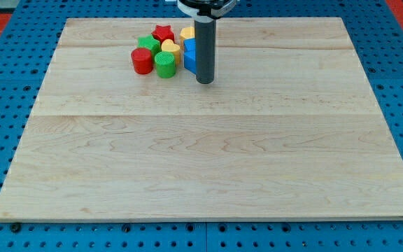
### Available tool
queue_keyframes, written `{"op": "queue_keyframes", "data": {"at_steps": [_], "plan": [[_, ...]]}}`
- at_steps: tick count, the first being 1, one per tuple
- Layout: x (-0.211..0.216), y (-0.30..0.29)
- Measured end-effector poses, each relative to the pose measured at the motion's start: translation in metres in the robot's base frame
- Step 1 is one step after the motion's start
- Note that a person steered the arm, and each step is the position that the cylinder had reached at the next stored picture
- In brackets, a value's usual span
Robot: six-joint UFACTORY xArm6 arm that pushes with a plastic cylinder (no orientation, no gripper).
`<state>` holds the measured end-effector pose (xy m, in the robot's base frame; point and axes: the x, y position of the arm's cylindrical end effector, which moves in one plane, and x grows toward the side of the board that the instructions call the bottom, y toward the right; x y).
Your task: Push the green circle and red circle into group of blocks
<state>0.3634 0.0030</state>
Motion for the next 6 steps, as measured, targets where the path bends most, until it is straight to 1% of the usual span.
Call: {"op": "queue_keyframes", "data": {"at_steps": [3, 4, 5, 6], "plan": [[0.002, 0.0], [0.01, -0.078], [0.001, -0.092], [-0.012, -0.085]]}}
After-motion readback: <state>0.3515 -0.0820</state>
